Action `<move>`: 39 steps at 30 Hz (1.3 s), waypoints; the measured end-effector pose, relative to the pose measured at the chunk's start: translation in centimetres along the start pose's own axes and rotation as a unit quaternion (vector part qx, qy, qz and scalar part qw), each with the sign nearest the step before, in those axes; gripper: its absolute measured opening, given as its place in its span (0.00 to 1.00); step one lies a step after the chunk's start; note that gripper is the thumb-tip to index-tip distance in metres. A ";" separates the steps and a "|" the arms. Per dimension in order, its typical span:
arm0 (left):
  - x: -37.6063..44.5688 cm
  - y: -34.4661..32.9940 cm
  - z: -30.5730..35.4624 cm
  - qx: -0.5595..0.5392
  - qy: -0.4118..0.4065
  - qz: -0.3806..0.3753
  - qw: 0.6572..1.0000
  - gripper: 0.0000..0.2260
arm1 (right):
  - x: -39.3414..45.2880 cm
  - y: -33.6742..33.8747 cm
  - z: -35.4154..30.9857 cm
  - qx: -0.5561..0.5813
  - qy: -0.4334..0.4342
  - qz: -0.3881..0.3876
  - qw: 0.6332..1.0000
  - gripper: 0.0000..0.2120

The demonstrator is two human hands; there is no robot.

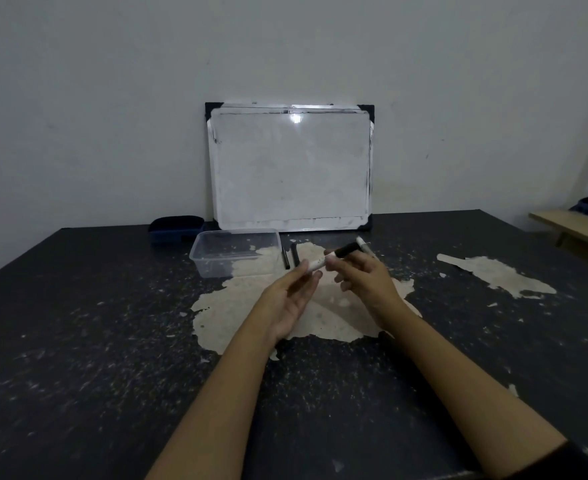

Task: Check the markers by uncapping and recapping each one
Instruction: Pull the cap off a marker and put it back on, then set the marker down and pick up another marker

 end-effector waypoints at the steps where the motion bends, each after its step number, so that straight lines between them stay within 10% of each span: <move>1: 0.0 -0.2 -0.3 0.009 0.012 -0.001 1.000 0.09 | 0.0 0.1 -0.2 0.000 0.014 0.021 1.000 0.06; 11: -0.3 -0.1 -0.9 -0.074 0.107 0.000 0.992 0.19 | -0.2 -0.2 -2.4 -0.229 0.189 0.073 0.952 0.09; 24: -2.1 -0.6 -0.1 0.122 0.175 -0.083 0.974 0.11 | 2.0 2.8 -0.1 0.031 -0.053 0.190 0.980 0.15; 39: -1.8 2.1 3.8 0.108 0.070 0.034 0.991 0.10 | 4.5 0.0 -1.3 0.350 -0.124 0.183 0.910 0.08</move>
Point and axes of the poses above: each hand's wrist, its own x-axis towards the middle knuckle, its own y-axis out of the back of the hand, z = x × y, the point moved 4 cm from there along x, towards the middle knuckle, and after that the axes turned 4 degrees about -z, right-handed, at the moved point
